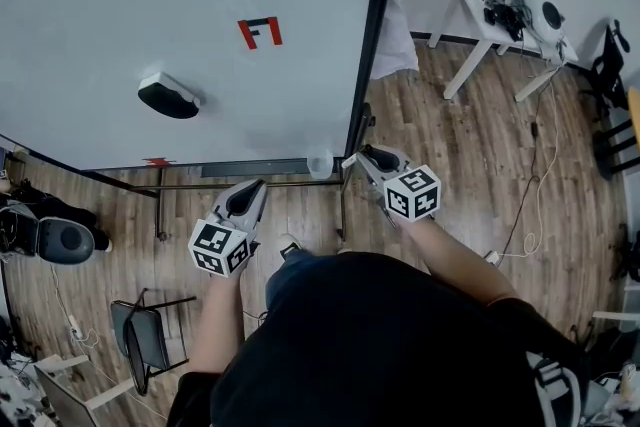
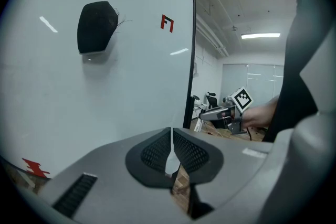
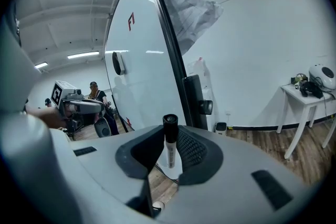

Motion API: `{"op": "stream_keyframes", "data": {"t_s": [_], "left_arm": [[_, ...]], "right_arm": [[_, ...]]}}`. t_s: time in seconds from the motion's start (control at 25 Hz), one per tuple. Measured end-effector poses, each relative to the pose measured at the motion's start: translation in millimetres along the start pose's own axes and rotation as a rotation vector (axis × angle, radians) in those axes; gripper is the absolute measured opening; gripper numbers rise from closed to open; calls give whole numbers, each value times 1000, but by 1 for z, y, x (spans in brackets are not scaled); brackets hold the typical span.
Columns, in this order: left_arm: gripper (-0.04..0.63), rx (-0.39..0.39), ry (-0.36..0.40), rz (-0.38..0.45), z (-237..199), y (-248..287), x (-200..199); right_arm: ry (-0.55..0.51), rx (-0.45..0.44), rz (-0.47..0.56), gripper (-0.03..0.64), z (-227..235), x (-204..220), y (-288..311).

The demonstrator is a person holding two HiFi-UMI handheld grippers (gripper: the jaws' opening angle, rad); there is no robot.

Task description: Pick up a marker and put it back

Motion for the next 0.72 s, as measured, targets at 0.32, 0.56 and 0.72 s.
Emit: {"op": "stream_keyframes", "data": {"t_s": [0.32,0.56,0.72], "left_arm": [[26,-16,-18,-3,-24,-7,4],[26,-23,-33,-18,-43,-10,12],[26,-29,-38,-25,-55,-12,14]], "right_arm": [[-29,-20,-38,66,-9,5,41],[-48,-26,-84,66,-12,19,74],[-46,-23,-112,66,-10,30,90]]}}
Point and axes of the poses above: the fingertips, and each gripper's own axes: y forward along the fingers, z to its right, x out of its underside, the point moved 6 cm from there along -y, backward along the fingers, and after that the axes turned 5 degrees about -x, right-handed, at the moved point
